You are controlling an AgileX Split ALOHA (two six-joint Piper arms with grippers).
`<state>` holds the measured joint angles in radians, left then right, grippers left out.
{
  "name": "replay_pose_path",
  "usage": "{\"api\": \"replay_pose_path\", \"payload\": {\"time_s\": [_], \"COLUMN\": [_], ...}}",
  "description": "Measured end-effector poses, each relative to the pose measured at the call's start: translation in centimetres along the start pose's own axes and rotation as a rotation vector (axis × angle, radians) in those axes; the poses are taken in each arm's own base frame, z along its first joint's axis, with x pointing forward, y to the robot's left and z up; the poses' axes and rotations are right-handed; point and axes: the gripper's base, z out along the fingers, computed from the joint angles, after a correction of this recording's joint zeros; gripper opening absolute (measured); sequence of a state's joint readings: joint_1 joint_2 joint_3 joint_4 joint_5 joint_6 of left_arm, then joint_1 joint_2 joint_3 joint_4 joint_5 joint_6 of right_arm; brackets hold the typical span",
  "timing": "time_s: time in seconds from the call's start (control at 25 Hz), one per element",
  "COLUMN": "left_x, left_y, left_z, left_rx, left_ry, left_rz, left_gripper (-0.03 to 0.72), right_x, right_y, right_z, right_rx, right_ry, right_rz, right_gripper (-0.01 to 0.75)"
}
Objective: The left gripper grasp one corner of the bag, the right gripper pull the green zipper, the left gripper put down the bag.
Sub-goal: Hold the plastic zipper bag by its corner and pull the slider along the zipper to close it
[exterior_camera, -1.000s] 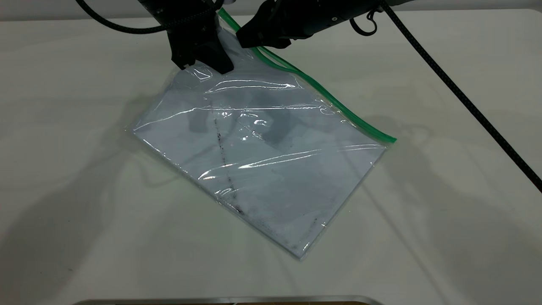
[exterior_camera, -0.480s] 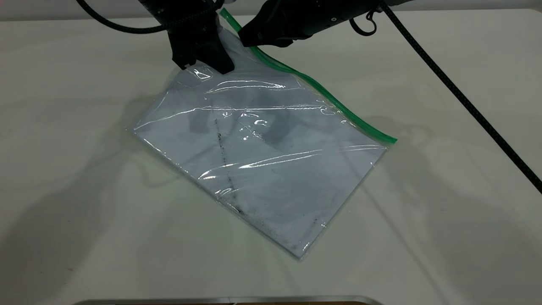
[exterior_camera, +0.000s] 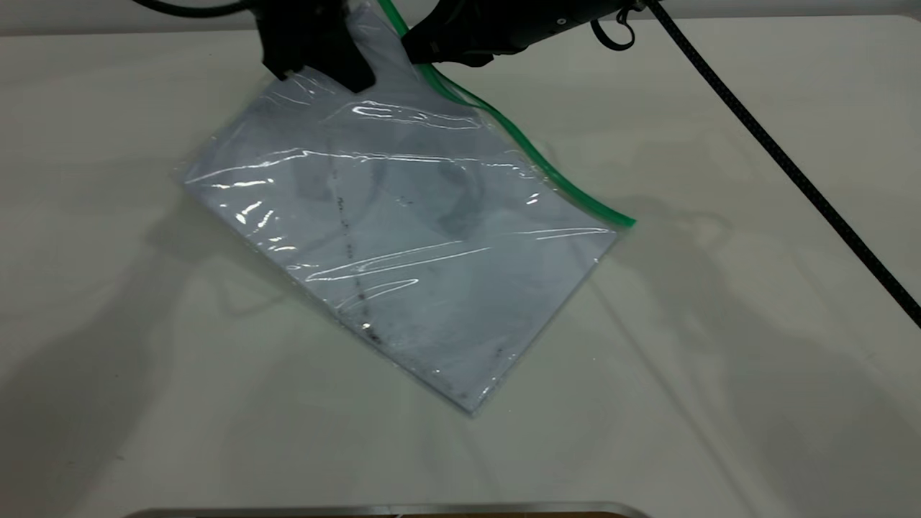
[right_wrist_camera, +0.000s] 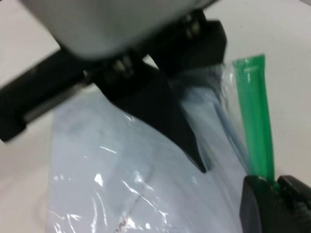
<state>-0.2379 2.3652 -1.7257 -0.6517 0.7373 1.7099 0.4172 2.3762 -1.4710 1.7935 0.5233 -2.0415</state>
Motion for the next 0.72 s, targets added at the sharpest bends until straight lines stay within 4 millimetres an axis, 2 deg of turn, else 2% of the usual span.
{"api": "replay_pose_path", "payload": {"time_s": [0.32,0.52,0.72], "left_x": [1.2,1.7,2.3], "left_y": [0.5,1.1,1.5], "left_z": [-1.3,-3.2,-5.6], "left_rx": [0.005,-0.020,-0.045], "left_ry": [-0.075,-0.132,-0.167], "left_rz": [-0.041,-0.050,-0.036], "left_gripper": [0.053,0.053,0.053], "right_x": [0.2,0.5,1.6], "right_y": [-0.3,-0.6,-1.0], "right_z": [0.0,0.2,0.8], "right_rx": [0.040,0.077,0.093], "right_ry": [0.023,0.043,0.071], "right_rz": [-0.016,-0.019,-0.005], "right_gripper": [0.034,0.034,0.034]}}
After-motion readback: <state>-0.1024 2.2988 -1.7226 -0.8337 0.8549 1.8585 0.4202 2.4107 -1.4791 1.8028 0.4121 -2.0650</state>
